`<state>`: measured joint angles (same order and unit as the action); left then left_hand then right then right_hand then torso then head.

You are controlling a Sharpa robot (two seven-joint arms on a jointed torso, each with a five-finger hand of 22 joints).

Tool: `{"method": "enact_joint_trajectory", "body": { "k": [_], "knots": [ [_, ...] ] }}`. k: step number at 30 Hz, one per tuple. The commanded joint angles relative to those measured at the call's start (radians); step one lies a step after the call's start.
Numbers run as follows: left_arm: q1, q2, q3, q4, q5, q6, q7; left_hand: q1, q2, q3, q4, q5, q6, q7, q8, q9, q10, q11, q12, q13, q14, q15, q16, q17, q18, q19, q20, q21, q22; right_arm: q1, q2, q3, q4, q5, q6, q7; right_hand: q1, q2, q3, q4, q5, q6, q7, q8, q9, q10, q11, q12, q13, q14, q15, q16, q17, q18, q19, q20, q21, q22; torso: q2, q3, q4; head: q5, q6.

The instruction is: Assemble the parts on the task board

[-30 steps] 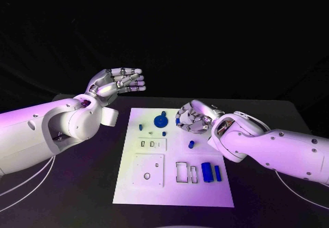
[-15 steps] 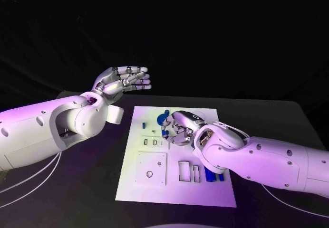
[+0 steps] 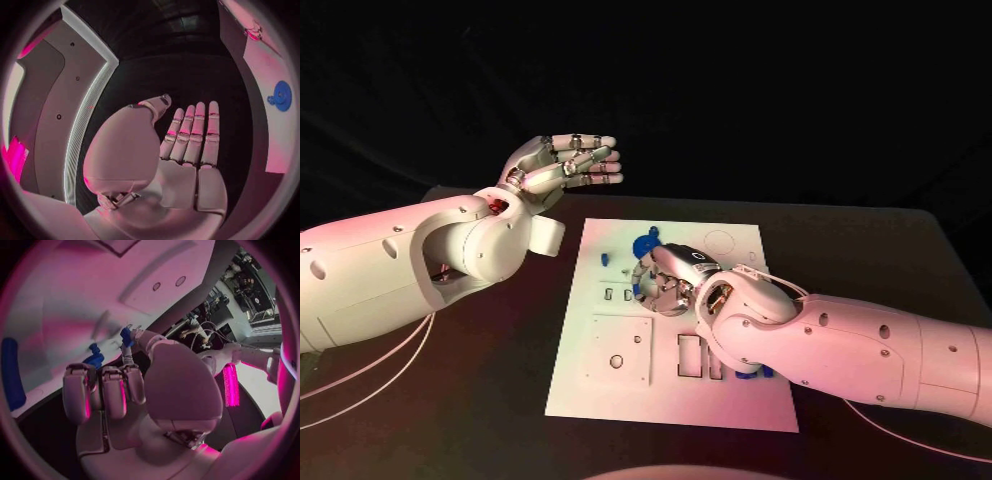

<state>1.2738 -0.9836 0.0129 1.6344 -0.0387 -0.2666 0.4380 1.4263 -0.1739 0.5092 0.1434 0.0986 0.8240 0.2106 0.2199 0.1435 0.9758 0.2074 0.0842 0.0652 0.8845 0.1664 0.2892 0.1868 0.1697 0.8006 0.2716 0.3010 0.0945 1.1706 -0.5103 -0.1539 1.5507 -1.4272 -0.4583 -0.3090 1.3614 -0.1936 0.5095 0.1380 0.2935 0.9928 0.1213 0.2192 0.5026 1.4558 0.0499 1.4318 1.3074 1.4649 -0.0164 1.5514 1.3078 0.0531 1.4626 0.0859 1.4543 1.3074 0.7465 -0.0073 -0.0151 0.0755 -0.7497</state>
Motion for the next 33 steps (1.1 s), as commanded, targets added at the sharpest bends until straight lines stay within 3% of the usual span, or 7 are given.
{"method": "enact_joint_trajectory", "body": {
  "k": [1,18,33],
  "knots": [
    [0.001,0.002,0.001,0.001,0.001,0.018,0.004,-0.009,-0.002,0.003,-0.001,-0.004,-0.01,0.062,-0.003,-0.001,0.003,0.005,-0.003,0.001,-0.004,0.002,-0.003,0.001,0.013,-0.003,0.006,-0.007,-0.001,-0.005,0.005,-0.001,-0.004,-0.033,0.025,-0.01,-0.001,0.006,0.005,0.0,0.006,0.005,0.002,0.002,0.002,0.001,-0.008,-0.002,0.1,0.093,-0.009,0.004,0.203,-0.016,0.016,-0.001,0.0,0.15,0.0,0.0,0.0007,0.001,-0.004],
    [0.001,0.002,0.001,0.0,0.001,0.02,0.002,-0.009,-0.002,0.003,-0.001,-0.004,-0.01,0.062,-0.003,-0.001,0.003,0.005,-0.003,0.001,-0.004,0.002,-0.003,0.001,0.013,-0.003,0.006,-0.007,-0.001,-0.011,0.009,-0.001,-0.013,-0.046,0.033,-0.01,-0.019,-0.005,0.008,-0.004,0.005,-0.001,0.003,0.002,0.004,0.0,-0.008,-0.003,0.099,0.093,-0.008,0.004,0.202,-0.015,0.012,-0.002,-0.005,0.145,-0.002,0.0003,0.0005,0.001,-0.011],
    [0.001,0.0,0.001,-0.001,0.001,0.02,0.001,-0.009,-0.002,0.003,-0.001,-0.004,-0.01,0.062,-0.003,-0.001,0.003,0.005,-0.003,0.001,-0.004,0.002,-0.003,0.001,0.013,-0.003,0.006,-0.007,-0.001,-0.012,0.011,-0.002,-0.021,-0.056,0.038,-0.014,-0.05,-0.036,0.012,-0.017,0.004,-0.028,0.013,-0.008,0.002,-0.012,0.0,-0.016,0.086,0.092,-0.002,0.002,0.198,-0.013,0.008,0.002,-0.012,0.141,-0.002,-0.0003,0.0006,0.002,-0.013]
  ]
}}
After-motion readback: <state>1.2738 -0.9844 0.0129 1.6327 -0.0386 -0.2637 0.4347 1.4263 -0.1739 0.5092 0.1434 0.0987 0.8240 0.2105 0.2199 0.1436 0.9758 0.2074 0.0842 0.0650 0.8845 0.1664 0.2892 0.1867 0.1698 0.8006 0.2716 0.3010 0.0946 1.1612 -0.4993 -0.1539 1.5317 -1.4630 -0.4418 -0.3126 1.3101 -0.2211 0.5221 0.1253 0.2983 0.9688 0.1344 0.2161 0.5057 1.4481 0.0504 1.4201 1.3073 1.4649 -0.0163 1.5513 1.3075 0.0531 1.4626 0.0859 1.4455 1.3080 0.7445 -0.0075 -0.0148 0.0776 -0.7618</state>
